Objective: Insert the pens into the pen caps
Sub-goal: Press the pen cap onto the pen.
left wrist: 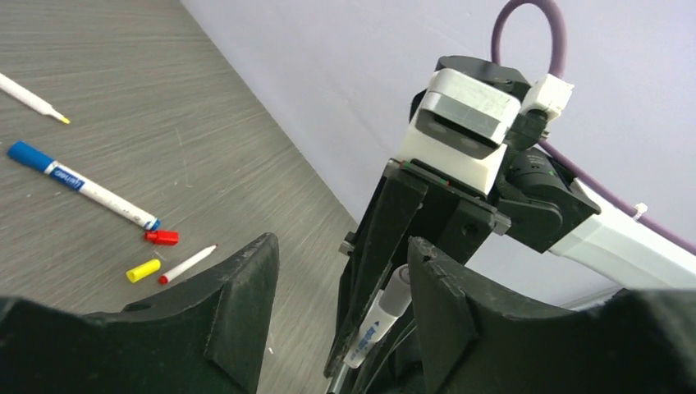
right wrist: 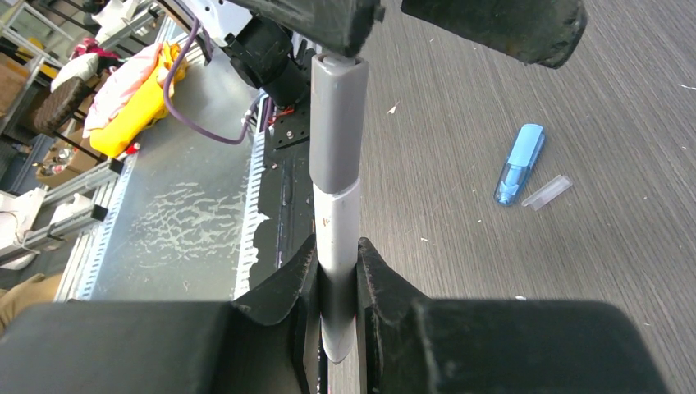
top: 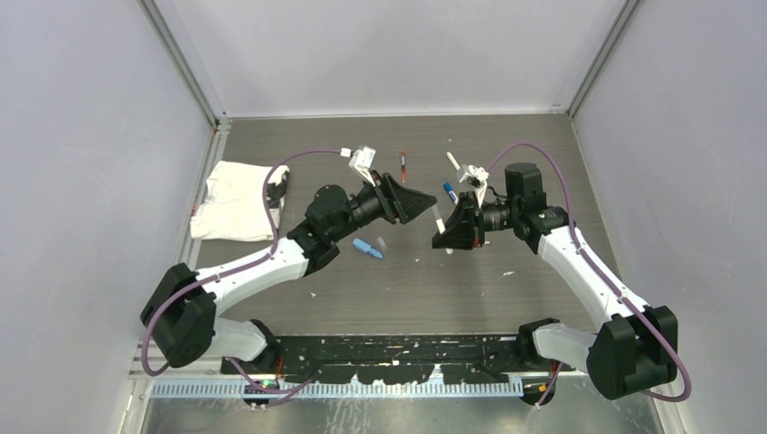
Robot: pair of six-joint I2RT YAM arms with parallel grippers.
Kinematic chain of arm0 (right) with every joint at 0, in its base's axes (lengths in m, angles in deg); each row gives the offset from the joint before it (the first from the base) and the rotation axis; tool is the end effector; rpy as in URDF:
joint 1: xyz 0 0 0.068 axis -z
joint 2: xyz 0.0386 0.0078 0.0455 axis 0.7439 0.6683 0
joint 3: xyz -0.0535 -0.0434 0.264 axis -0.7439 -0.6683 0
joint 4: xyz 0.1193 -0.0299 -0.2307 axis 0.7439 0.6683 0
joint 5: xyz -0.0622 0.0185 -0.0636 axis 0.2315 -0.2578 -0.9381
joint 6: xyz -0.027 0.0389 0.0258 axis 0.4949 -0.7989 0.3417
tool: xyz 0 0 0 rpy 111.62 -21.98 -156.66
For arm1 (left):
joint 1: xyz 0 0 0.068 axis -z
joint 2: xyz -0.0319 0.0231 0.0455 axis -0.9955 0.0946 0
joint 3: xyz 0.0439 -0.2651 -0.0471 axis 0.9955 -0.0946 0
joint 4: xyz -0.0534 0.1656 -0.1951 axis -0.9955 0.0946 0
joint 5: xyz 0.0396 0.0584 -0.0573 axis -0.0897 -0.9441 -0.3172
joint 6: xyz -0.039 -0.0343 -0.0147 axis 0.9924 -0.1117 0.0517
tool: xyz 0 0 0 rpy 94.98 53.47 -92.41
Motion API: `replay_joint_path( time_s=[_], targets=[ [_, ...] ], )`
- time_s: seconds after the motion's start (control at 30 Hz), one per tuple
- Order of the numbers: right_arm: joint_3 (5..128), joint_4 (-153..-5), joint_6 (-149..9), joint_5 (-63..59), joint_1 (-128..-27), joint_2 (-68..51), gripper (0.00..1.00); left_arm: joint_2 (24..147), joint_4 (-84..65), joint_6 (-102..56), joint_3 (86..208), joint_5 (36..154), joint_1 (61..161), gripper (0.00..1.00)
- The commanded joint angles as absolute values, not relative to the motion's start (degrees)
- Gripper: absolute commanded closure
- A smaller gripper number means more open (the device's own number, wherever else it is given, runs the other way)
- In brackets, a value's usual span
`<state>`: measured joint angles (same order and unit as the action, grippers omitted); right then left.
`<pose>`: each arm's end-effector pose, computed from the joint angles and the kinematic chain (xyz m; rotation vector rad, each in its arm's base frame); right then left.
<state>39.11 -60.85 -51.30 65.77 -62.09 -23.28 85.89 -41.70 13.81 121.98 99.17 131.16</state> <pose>0.2156 0.0894 0.2887 -1.1050 1.6299 1.4344 0.2052 -0.2279 0.3176 0.1649 1.6476 -1.4768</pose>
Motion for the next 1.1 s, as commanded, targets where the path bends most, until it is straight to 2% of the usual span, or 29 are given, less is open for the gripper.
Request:
replay_joint_path(
  time_s=[0.0,0.4,0.57,0.87,1.07],
  targets=[
    [41.2,-61.4,-51.0,67.0,-61.9,-24.0,0.99,87.0,-50.0,16.6,125.2,101.8,131.1,0.41],
    [40.2,-65.7,-55.5,66.6,-61.9,-23.6,0.99,88.6,-52.9,16.7,125.1,103.6,132.6,0.48],
    [39.8,-67.5,-57.4,65.7,-61.9,-23.4,0.99,89.9,-53.3,16.2,125.8,103.5,133.7,0.56],
    [39.6,-67.9,-57.9,65.5,-61.9,-23.4,0.99,90.9,-53.3,15.7,126.4,103.2,134.0,0.66],
    [39.6,-68.0,-58.1,65.5,-61.9,-23.2,0.99,91.1,-53.3,15.3,126.7,103.0,134.1,0.67]
  ],
)
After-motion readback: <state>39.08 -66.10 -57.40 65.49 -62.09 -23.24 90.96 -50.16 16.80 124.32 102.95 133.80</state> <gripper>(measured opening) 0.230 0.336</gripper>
